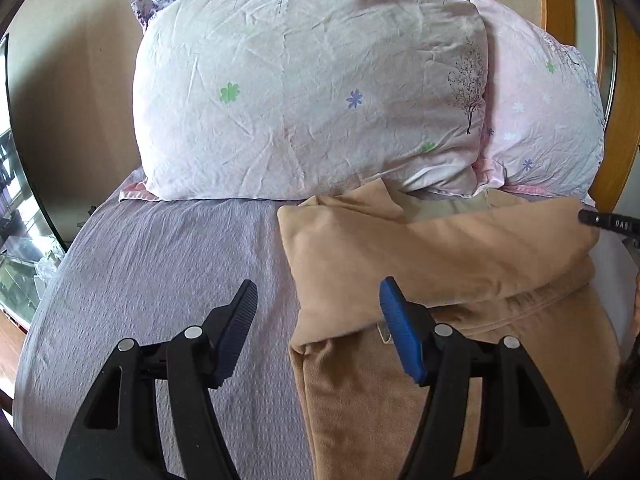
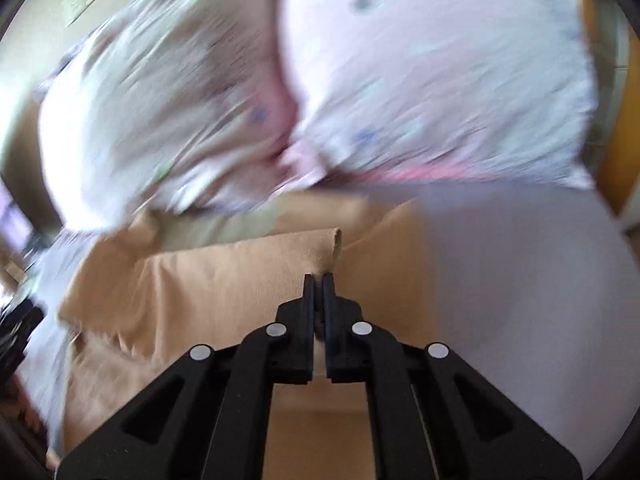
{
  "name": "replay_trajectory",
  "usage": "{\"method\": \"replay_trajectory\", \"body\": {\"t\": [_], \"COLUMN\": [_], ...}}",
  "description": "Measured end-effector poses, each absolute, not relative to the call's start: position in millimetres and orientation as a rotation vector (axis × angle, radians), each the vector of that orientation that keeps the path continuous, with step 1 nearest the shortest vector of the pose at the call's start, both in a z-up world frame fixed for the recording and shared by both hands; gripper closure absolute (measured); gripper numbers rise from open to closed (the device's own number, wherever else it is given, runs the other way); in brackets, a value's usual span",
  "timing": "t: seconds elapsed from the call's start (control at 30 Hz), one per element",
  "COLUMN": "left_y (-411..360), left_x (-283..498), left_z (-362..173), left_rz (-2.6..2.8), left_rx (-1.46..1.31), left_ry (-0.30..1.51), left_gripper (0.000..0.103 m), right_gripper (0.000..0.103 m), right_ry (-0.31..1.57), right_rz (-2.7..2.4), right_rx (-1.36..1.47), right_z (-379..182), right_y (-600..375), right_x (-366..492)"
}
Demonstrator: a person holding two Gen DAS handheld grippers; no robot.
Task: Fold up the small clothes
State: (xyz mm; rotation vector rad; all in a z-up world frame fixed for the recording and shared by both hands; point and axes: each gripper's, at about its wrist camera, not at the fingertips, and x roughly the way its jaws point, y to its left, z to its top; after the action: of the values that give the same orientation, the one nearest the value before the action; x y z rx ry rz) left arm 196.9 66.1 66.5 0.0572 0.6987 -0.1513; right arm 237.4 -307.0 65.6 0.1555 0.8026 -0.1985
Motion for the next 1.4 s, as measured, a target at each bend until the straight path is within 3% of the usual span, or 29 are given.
{"method": "replay_trajectory", "body": {"t": [0.1, 0.17, 0.23, 0.33, 0.43, 0.5, 0.6, 0.77, 0.87, 1.13, 1.4], "left_y": [60.7, 55.1, 48.2, 37.3, 32.1, 30.7, 27.1, 55.9, 90.7, 186.6, 168.5], "left_x": [200.6, 203.7, 208.8, 221.4, 235.6, 245.5, 238.9, 170.6, 108.9, -23.7, -19.7], "left_z": [63.0, 62.5, 61.7, 53.8, 33.9, 11.2, 10.0, 46.3, 57.1, 9.9, -50.6], "left_rz": [-0.17, -0.207, -0.253, -0.301, -0.297, -0.276, -0.256, -0.405, -0.511, -0.634, -0.639], "left_rx": [0.074, 0.07, 0.06, 0.045, 0.038, 0.034, 0.078, 0.025, -0.015, -0.265, -0.353], "left_ry": [0.71, 0.717, 0.727, 0.773, 0.851, 0.935, 0.9, 0.81, 0.788, 0.879, 0.986], "left_gripper": [0.038, 0.037, 0.035, 0.034, 0.034, 0.034, 0.034, 0.035, 0.034, 0.034, 0.034], "right_gripper": [0.089, 0.074, 0.066, 0.066, 0.06, 0.06, 0.06, 0.02, 0.013, 0.007, 0.009], "right_ry": [0.951, 0.877, 0.809, 0.865, 1.037, 1.009, 1.016, 0.919, 0.895, 1.041, 1.078], "right_rz": [-0.239, -0.206, -0.136, -0.051, -0.071, -0.072, -0.054, 0.284, 0.532, 0.57, 0.512], "right_rx": [0.149, 0.243, 0.276, 0.252, 0.271, 0.252, 0.237, 0.233, 0.208, 0.308, 0.558], "right_z": [40.2, 48.0, 59.4, 52.8, 17.8, 10.2, 15.9, 51.3, 59.6, 10.3, -64.3], "right_y": [-321.9, -332.0, -328.2, -314.2, -313.4, -311.4, -306.6, -288.8, -284.2, -332.7, -355.0], "right_x": [248.8, 238.6, 236.1, 247.7, 259.1, 260.9, 257.7, 179.8, 103.1, -45.8, -16.6]}}
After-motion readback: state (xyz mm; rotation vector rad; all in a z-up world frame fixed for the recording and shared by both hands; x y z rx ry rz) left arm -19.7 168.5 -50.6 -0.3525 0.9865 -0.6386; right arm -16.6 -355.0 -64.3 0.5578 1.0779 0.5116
